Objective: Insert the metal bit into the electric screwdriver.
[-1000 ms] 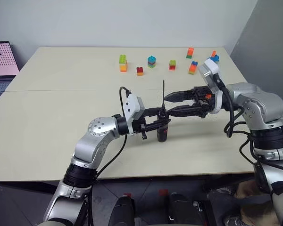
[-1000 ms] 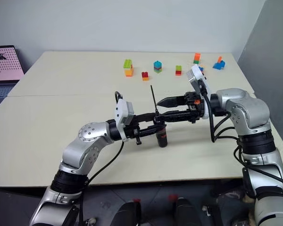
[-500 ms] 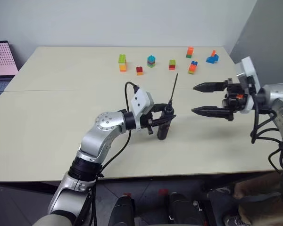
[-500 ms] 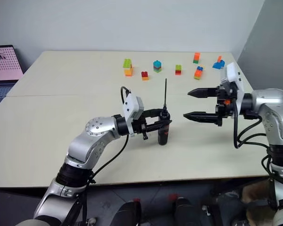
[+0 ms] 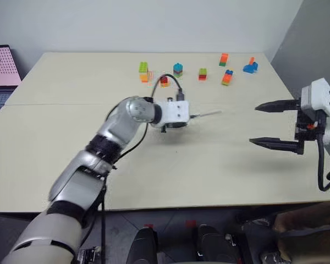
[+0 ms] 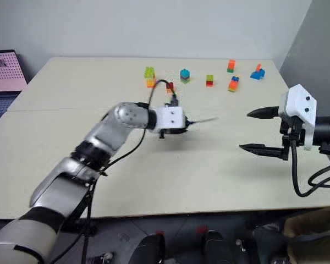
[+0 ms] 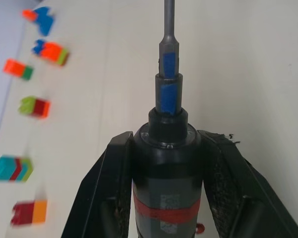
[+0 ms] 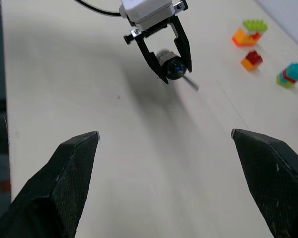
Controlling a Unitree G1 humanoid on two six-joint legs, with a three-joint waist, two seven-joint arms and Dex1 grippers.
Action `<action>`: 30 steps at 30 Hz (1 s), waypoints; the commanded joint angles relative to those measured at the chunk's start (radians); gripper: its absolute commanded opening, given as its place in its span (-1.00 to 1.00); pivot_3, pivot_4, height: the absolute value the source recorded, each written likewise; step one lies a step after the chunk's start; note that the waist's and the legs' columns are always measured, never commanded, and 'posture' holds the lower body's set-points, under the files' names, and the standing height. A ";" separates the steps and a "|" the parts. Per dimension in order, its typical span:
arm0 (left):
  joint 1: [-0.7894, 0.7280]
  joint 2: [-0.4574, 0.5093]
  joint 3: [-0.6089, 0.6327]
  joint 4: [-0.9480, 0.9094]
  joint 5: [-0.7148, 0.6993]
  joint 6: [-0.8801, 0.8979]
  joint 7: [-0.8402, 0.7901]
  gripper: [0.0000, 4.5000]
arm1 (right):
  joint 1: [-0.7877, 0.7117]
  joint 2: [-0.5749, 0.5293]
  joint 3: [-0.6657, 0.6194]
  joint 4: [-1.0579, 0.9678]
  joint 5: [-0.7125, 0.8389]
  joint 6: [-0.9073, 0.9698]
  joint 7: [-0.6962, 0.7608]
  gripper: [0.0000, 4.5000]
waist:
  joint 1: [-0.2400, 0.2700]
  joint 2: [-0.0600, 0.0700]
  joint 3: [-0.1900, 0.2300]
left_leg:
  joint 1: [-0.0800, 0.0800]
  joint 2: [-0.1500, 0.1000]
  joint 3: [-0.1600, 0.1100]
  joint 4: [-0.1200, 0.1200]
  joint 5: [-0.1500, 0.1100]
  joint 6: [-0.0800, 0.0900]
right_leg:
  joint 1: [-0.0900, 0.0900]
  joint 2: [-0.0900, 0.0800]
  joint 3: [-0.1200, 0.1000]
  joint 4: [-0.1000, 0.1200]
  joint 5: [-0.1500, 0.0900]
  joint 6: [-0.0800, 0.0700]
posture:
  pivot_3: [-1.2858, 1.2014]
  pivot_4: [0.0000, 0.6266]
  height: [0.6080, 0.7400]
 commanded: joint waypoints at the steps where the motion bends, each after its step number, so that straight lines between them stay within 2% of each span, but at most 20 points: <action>1: -0.034 -0.083 -0.043 0.183 0.053 -0.099 -0.041 -0.28 | 0.045 -0.041 -0.036 -0.021 -0.022 -0.025 -0.001 1.00 | -0.001 0.000 0.000 | -0.001 0.000 0.000 0.000 0.000 0.000 | -0.001 0.000 0.000 0.000 0.000 0.000 | 0.03 -0.52 1.00; 5: -0.062 -0.154 -0.055 0.314 0.106 -0.181 -0.058 -0.28 | 0.123 -0.049 -0.049 -0.029 -0.031 -0.055 0.006 1.00 | -0.005 0.000 0.000 | -0.003 0.000 0.001 0.000 0.000 0.000 | -0.004 0.000 0.001 0.002 0.002 0.005 | 0.03 -0.52 1.00; 11: -0.098 -0.205 -0.030 0.415 0.137 -0.244 -0.079 -0.28 | 0.201 -0.040 -0.073 -0.062 -0.031 -0.078 -0.003 1.00 | -0.002 0.001 0.000 | -0.005 0.000 0.000 0.000 0.000 0.001 | -0.005 0.001 0.001 0.001 0.001 0.007 | 0.03 -0.52 1.00; 12: -0.102 -0.208 -0.017 0.421 0.131 -0.243 -0.084 0.03 | 0.202 -0.042 -0.073 -0.068 -0.026 -0.073 -0.006 1.00 | -0.002 0.001 0.000 | -0.005 -0.001 0.000 0.001 0.000 0.001 | -0.005 0.000 0.001 0.001 0.001 0.007 | 0.03 -0.52 1.00; 13: -0.105 -0.211 -0.007 0.427 0.128 -0.242 -0.089 0.04 | 0.203 -0.043 -0.073 -0.072 -0.024 -0.071 -0.008 1.00 | -0.002 0.001 0.000 | -0.005 -0.001 0.000 0.001 0.000 0.001 | -0.005 0.000 0.001 0.001 0.001 0.007 | 0.03 -0.52 1.00; 16: -0.107 -0.195 0.024 0.406 0.114 -0.244 -0.120 0.37 | 0.192 -0.048 -0.063 -0.081 -0.017 -0.056 -0.020 1.00 | -0.001 0.001 0.000 | -0.005 -0.001 -0.001 0.002 0.000 0.001 | -0.004 0.000 0.000 0.002 0.001 0.007 | 0.03 -0.52 1.00; 20: -0.108 -0.136 0.121 0.298 0.035 -0.215 -0.155 0.72 | 0.161 -0.054 -0.042 -0.084 -0.015 -0.037 -0.036 1.00 | -0.004 0.001 0.000 | -0.006 -0.001 -0.001 0.004 0.000 0.001 | -0.005 0.000 0.000 0.003 0.002 0.008 | 0.03 -0.52 1.00; 23: -0.081 -0.044 0.194 0.161 -0.026 -0.140 -0.211 0.98 | 0.134 -0.054 -0.021 -0.078 -0.020 -0.026 -0.046 1.00 | -0.006 0.001 0.000 | -0.006 0.000 -0.001 0.003 0.000 0.001 | -0.005 0.000 0.000 0.005 0.002 0.008 | 0.03 -0.52 1.00; 27: 0.041 0.101 0.286 -0.084 -0.073 0.013 -0.221 0.98 | 0.118 -0.055 -0.005 -0.074 -0.026 -0.019 -0.053 1.00 | -0.008 0.002 0.000 | -0.005 0.000 -0.001 0.003 0.000 0.001 | -0.005 0.001 0.000 0.005 0.002 0.008 | 0.03 -0.52 1.00; 30: 0.180 0.199 0.408 -0.295 -0.139 0.258 -0.188 0.98 | 0.114 -0.050 -0.007 -0.070 -0.020 -0.009 -0.065 1.00 | -0.005 0.002 0.000 | -0.005 0.001 -0.001 0.004 0.000 0.001 | -0.005 0.001 0.000 0.006 0.002 0.008 | 0.03 -0.52 1.00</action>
